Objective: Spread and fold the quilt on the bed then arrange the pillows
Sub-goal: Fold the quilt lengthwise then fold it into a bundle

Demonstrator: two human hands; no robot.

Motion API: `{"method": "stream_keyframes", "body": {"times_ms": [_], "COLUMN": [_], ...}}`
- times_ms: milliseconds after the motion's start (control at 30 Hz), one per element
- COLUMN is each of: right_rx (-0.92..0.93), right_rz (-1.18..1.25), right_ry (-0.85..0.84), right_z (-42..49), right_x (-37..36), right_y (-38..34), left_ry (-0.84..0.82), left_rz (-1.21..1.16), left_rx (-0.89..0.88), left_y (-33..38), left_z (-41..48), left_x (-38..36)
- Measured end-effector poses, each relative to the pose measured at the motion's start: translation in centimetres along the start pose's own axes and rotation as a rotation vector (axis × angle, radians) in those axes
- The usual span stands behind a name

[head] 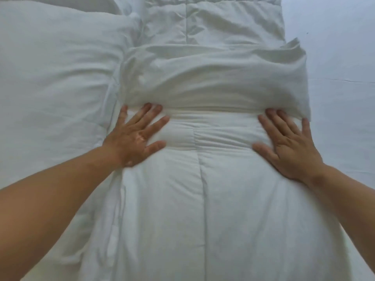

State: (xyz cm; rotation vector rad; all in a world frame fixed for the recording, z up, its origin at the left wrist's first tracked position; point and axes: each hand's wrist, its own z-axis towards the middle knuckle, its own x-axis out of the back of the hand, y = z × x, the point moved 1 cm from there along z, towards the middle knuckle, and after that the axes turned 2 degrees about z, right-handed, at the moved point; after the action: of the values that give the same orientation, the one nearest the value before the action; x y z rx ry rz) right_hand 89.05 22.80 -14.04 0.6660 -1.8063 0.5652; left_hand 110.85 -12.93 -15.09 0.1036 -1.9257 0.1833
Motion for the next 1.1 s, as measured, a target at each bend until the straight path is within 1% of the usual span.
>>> {"method": "stream_keyframes", "body": {"times_ms": [33, 100, 167, 200, 233, 300, 333, 367, 400, 433, 467, 533, 567, 600, 667, 700, 733, 833, 900, 967, 1000, 1100], "right_rx": [-0.005, -0.018, 0.005, 0.056, 0.123, 0.248, 0.276, 0.256, 0.195, 0.096, -0.027, -0.309, -0.419, -0.476, -0.514, -0.538, -0.584, -0.762, -0.806, -0.821, -0.814, -0.734], "right_rz": [0.012, 0.048, 0.154, 0.179, 0.186, 0.153, 0.134, 0.125, 0.124, 0.133, 0.17, 0.366, 0.494, 0.591, 0.656, 0.686, 0.723, 0.839, 0.897, 0.949, 0.951, 0.881], "right_ry": [0.009, 0.049, 0.116, 0.145, 0.15, 0.092, 0.074, 0.071, 0.086, 0.117, 0.147, 0.186, 0.169, 0.141, 0.106, 0.089, 0.079, 0.1, 0.129, 0.158, 0.171, 0.254], "right_z": [0.2, -1.1, -4.5, -7.1, -10.0, -15.5, -17.3, -18.3, -19.0, -19.4, -19.9, -21.2, -22.2, -23.5, -26.2, -27.4, -28.5, -30.3, -30.6, -30.6, -30.6, -30.4], "right_x": [0.0, 1.0, 2.2, 2.3, 2.0, -0.1, -1.1, -2.0, -2.5, -2.8, -3.0, -3.3, -3.5, -3.7, -4.0, -4.4, -4.6, -4.9, -5.0, -5.5, -5.8, -5.6], "right_y": [-0.4, -2.5, -4.7, -6.0, -7.4, -9.3, -9.0, -7.9, -6.6, -5.2, -4.0, -2.4, -2.3, -2.7, -4.0, -4.5, -4.8, -4.5, -4.2, -4.3, -4.2, -3.3], "left_ry": [-0.009, 0.014, 0.141, 0.205, 0.229, 0.116, 0.051, 0.0, -0.015, -0.007, 0.048, 0.239, 0.254, 0.19, 0.046, 0.031, 0.061, 0.284, 0.342, 0.343, 0.332, 0.34], "left_rz": [-0.013, -0.098, -0.313, -0.432, -0.494, -0.457, -0.423, -0.407, -0.397, -0.399, -0.417, -0.477, -0.549, -0.646, -0.754, -0.756, -0.749, -0.779, -0.858, -0.953, -0.953, -0.742], "left_rx": [0.031, 0.158, 0.26, 0.243, 0.184, 0.072, 0.069, 0.122, 0.216, 0.317, 0.397, 0.532, 0.603, 0.672, 0.755, 0.777, 0.812, 0.891, 0.968, 1.036, 1.03, 0.853], "left_y": [0.0, 1.6, 4.3, 6.0, 7.9, 11.3, 11.8, 11.2, 10.4, 9.3, 8.6, 8.8, 9.8, 11.3, 14.2, 15.2, 15.9, 16.9, 17.7, 19.0, 19.3, 16.9], "left_z": [0.2, -0.4, -3.3, -5.6, -8.3, -14.0, -16.1, -17.8, -19.2, -20.3, -21.5, -23.8, -24.9, -25.9, -27.4, -27.9, -28.2, -28.5, -28.4, -28.1, -28.0, -28.4], "left_x": [0.5, 2.2, 4.2, 4.7, 4.5, 2.5, 1.0, -0.4, -1.2, -1.4, -1.2, -0.2, 0.6, 1.2, 1.2, 1.0, 0.9, 1.4, 1.8, 1.7, 1.5, 0.8]}}
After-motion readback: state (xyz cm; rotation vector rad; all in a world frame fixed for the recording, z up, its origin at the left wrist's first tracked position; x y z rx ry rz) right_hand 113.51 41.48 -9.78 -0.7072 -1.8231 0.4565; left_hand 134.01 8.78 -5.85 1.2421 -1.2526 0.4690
